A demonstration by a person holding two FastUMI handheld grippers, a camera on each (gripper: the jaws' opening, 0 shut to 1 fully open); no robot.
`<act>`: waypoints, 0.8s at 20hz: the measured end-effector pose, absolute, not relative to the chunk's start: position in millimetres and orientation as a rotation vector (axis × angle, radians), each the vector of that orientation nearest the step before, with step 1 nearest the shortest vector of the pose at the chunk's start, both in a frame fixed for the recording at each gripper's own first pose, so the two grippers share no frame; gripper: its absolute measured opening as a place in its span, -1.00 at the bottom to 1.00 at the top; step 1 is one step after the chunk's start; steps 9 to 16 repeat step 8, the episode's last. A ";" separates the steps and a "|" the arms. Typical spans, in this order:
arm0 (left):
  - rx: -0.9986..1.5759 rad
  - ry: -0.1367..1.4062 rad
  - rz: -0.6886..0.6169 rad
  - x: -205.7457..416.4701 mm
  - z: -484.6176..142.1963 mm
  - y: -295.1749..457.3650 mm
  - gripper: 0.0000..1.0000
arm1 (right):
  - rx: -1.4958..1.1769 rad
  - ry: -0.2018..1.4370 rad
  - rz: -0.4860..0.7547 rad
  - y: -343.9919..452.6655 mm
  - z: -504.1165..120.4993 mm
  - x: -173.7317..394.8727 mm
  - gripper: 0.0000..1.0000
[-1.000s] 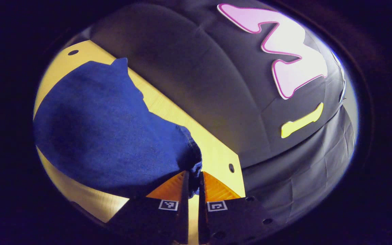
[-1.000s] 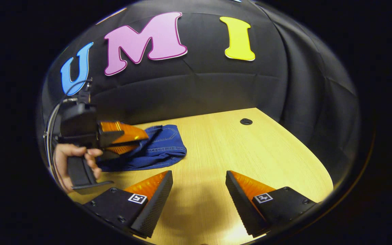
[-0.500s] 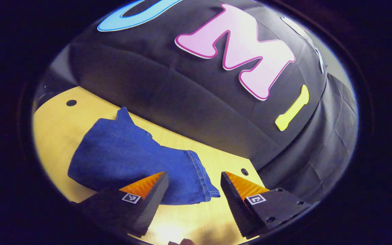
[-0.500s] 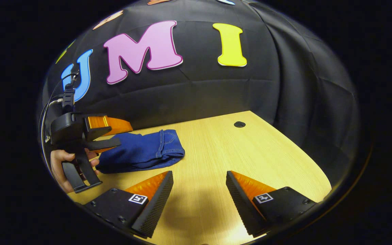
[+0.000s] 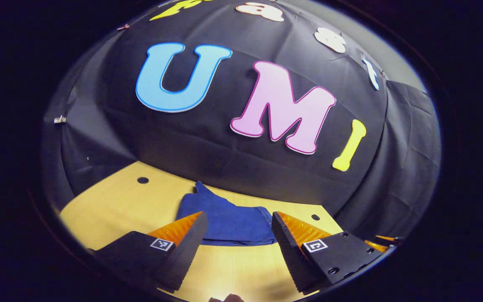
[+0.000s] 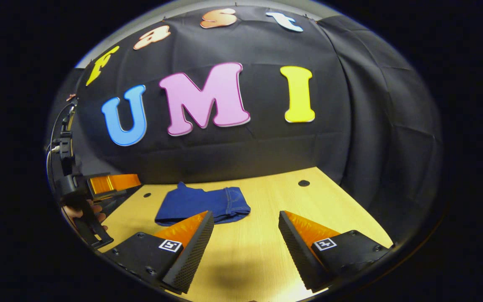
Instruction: Grasp the waist and the cuffs of the jeans and fold them to make the two legs overlap; first hold the waist and fold one-third of the jeans toward the cuffs, then hold the cuffs and fold the remaining one-third in the same direction to finish folding.
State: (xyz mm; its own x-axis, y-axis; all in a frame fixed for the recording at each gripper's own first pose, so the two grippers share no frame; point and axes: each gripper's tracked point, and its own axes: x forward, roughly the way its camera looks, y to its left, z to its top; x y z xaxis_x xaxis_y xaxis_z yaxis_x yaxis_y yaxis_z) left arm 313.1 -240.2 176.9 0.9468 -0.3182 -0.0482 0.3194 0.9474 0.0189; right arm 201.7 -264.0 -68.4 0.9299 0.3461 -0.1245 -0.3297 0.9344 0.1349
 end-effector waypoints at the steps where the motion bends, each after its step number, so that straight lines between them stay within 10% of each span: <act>1: 0.042 0.002 -0.316 291.4 189.6 -229.7 0.93 | 0.094 0.112 0.362 -262.2 -55.5 185.5 0.94; 8: 0.104 -0.165 -0.214 177.5 204.6 -167.3 0.92 | 0.023 -0.096 0.499 -231.2 5.3 69.3 0.94; 16: 0.104 -0.165 -0.214 177.5 204.6 -167.3 0.92 | 0.023 -0.096 0.499 -231.2 5.3 69.3 0.94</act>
